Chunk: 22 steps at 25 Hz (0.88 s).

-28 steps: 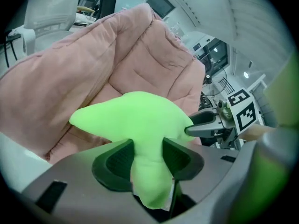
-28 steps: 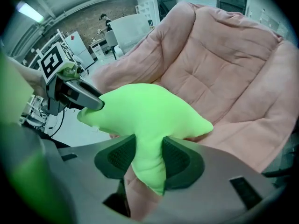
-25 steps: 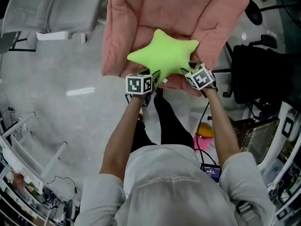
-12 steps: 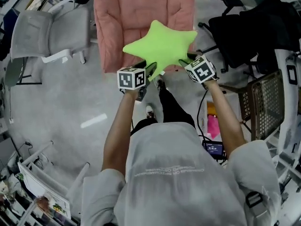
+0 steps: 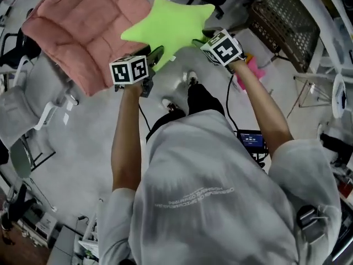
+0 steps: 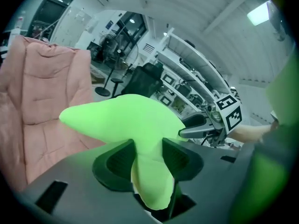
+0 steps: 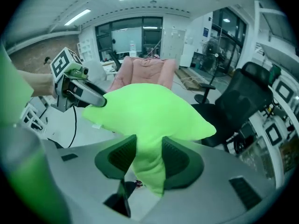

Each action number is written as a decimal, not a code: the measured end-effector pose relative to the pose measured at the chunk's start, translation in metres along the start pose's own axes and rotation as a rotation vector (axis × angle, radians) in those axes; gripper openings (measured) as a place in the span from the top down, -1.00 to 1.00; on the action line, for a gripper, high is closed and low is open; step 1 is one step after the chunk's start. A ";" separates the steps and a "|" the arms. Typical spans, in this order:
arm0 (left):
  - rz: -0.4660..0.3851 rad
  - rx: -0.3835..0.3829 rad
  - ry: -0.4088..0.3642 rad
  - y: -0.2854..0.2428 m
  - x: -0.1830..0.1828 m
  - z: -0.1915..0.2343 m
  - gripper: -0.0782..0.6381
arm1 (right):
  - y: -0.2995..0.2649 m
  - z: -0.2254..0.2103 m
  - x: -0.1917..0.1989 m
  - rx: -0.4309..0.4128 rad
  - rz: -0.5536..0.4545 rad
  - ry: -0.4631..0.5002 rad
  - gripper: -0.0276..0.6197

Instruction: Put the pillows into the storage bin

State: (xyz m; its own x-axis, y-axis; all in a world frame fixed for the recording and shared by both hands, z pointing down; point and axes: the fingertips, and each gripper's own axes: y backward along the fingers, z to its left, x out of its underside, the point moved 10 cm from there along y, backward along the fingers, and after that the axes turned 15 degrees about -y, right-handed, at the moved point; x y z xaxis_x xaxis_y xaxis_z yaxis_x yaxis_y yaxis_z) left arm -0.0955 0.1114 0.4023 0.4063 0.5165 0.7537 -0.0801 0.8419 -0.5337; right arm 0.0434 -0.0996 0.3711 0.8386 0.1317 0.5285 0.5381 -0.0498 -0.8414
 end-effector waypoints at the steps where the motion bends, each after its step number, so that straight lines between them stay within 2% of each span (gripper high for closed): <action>1: 0.022 0.042 -0.016 -0.015 -0.001 -0.014 0.22 | 0.011 -0.010 0.019 0.019 0.007 -0.042 0.34; 4: 0.081 0.156 -0.055 -0.059 -0.001 -0.058 0.22 | 0.043 -0.040 0.076 0.075 0.024 -0.168 0.34; 9: 0.178 0.284 -0.114 -0.132 0.001 -0.118 0.22 | 0.076 -0.090 0.153 0.132 0.031 -0.329 0.34; 16: 0.345 0.386 -0.211 -0.245 0.018 -0.206 0.23 | 0.104 -0.160 0.282 0.165 0.027 -0.596 0.35; 22: 0.467 0.482 -0.255 -0.333 0.035 -0.276 0.23 | 0.118 -0.212 0.374 0.186 0.034 -0.784 0.35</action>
State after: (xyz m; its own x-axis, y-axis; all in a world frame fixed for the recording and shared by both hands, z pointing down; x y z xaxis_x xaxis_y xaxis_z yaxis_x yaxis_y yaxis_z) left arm 0.1963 -0.1943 0.5005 0.0110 0.8107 0.5854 -0.6108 0.4689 -0.6380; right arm 0.4383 -0.2658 0.4928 0.5142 0.7927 0.3275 0.4323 0.0903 -0.8972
